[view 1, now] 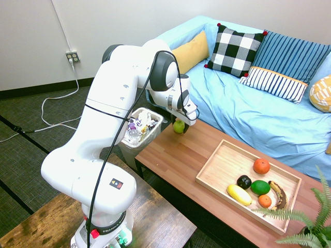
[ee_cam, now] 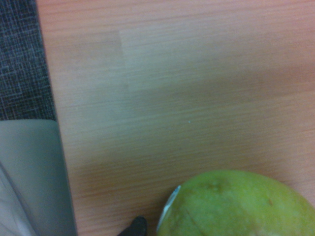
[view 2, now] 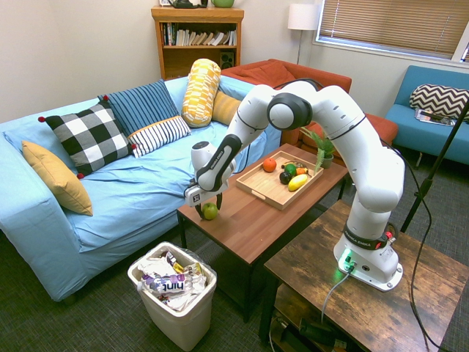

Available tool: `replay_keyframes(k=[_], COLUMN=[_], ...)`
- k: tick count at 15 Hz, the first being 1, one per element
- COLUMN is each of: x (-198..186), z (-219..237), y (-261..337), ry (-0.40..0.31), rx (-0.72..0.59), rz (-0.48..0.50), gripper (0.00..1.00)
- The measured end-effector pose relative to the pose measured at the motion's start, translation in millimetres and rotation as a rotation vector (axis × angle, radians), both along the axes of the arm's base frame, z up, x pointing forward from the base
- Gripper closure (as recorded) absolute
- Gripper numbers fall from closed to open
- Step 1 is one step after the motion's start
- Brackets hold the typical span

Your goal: Put the apple in the tray

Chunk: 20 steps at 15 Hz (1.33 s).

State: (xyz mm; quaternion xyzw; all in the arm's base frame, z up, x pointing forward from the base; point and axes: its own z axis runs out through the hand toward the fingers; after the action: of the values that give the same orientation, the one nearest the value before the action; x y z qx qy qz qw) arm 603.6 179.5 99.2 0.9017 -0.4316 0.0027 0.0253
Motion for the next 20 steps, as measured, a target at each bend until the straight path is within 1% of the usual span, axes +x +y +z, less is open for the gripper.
replay_keyframes(k=[6,7,9,11,14,17,20], x=[1,3,15,32,48,48,41], z=[2,6,25,56,90,99,97], y=[0,-3,-20,-58,-135,-213,-268], ry=[0.041,0.037,0.006,-0.033,-0.064,-0.070,-0.066], rx=[-0.007,-0.008,-0.008,-0.007,-0.006,-0.011,-0.004], rz=[-0.005,-0.005,-0.018,-0.056,-0.130,-0.199,-0.242], gripper=[1.00,1.00,1.00,1.00,1.00,1.00,1.00])
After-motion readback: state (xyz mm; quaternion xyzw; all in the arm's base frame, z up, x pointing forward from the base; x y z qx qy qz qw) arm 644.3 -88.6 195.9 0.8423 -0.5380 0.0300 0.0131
